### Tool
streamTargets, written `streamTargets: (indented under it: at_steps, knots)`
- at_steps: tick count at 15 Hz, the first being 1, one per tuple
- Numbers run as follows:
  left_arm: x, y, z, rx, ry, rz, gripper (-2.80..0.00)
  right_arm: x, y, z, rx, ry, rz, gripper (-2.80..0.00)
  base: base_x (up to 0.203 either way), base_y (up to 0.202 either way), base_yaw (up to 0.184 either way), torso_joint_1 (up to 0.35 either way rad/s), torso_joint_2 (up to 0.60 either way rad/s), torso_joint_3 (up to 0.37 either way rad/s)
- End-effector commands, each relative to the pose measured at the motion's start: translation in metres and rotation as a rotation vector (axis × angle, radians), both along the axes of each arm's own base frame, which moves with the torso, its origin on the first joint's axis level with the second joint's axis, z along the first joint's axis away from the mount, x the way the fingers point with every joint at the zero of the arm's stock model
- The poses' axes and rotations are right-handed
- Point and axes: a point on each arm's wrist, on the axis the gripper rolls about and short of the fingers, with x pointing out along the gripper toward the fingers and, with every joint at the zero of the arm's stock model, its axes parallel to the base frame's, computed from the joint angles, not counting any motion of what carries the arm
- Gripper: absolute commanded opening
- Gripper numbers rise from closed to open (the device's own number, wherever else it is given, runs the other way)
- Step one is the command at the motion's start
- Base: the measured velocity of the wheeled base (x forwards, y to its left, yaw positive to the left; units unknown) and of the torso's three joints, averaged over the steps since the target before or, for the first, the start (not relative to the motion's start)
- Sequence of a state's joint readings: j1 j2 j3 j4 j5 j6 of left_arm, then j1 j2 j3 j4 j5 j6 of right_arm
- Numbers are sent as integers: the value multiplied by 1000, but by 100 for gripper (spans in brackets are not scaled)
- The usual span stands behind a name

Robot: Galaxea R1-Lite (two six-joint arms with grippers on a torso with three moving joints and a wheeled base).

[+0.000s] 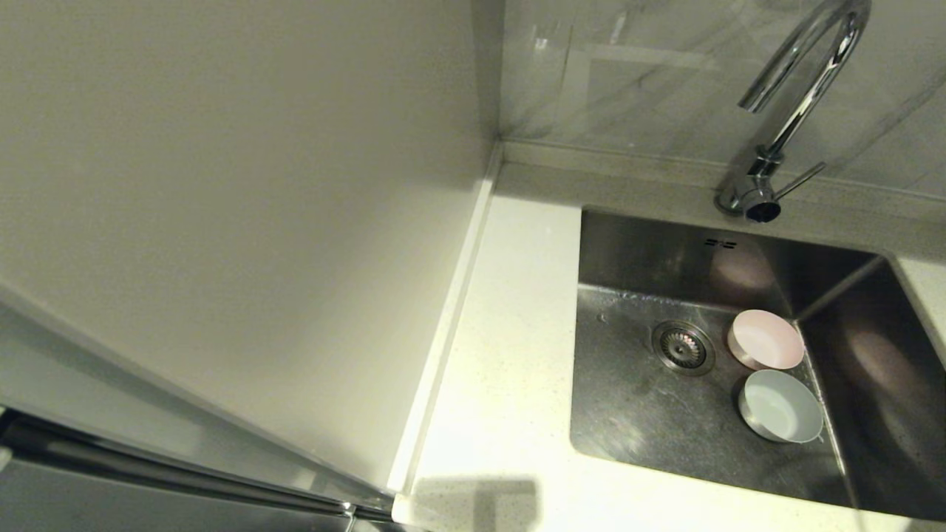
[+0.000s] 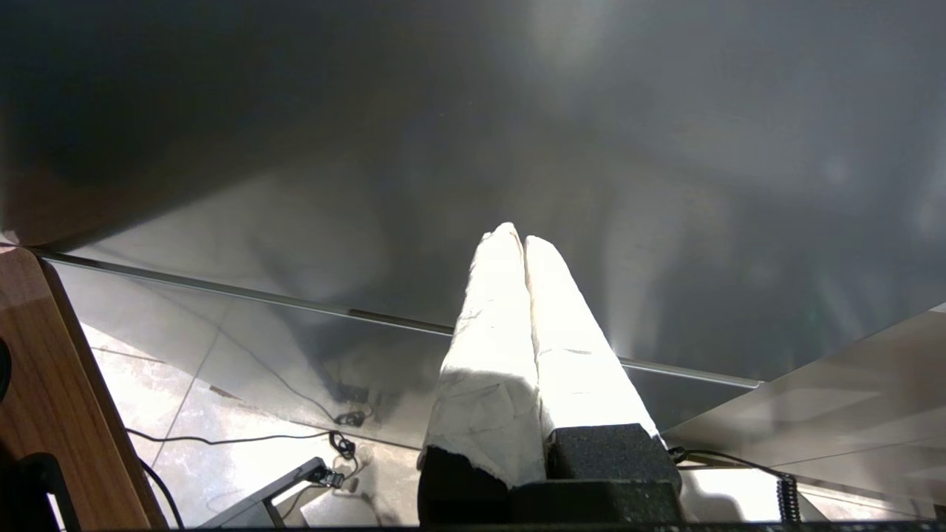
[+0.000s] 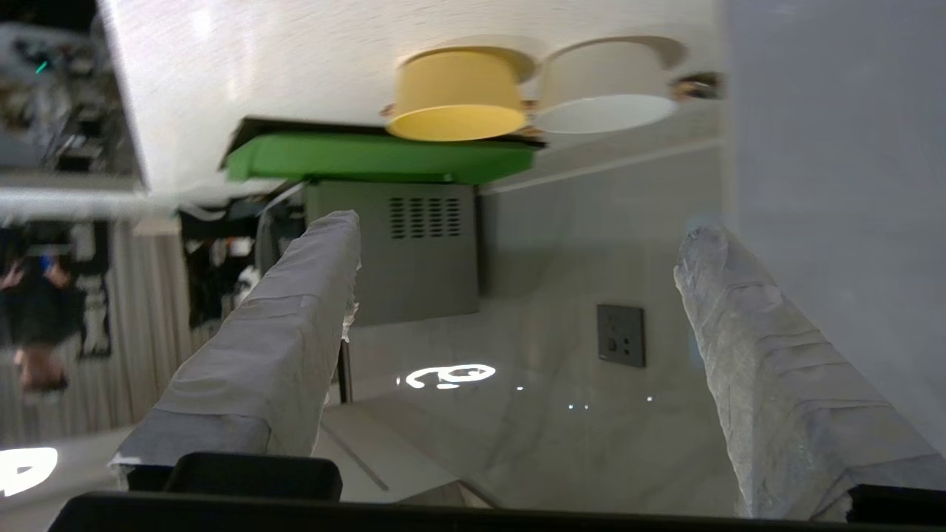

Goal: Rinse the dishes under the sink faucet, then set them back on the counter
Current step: Put a plate into the sink

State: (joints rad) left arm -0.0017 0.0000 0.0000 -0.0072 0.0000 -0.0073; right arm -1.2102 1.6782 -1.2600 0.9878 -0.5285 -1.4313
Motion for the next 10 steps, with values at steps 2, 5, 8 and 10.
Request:
streamTargets:
  at_steps: [2, 5, 8, 10]
  knots:
    - [0, 0, -1, 0, 3, 0, -280, -1, 3, -5, 137, 60, 30, 0, 0, 0, 0, 0, 0, 0]
    - [0, 0, -1, 0, 3, 0, -280, -1, 6, -14, 312, 95, 45, 0, 0, 0, 0, 0, 0, 0]
    - [0, 0, -1, 0, 3, 0, -280, 6, 5, -28, 466, 28, 51, 0, 0, 0, 0, 0, 0, 0]
    - [0, 0, -1, 0, 3, 0, -280, 9, 3, -36, 515, -16, 45, 0, 0, 0, 0, 0, 0, 0]
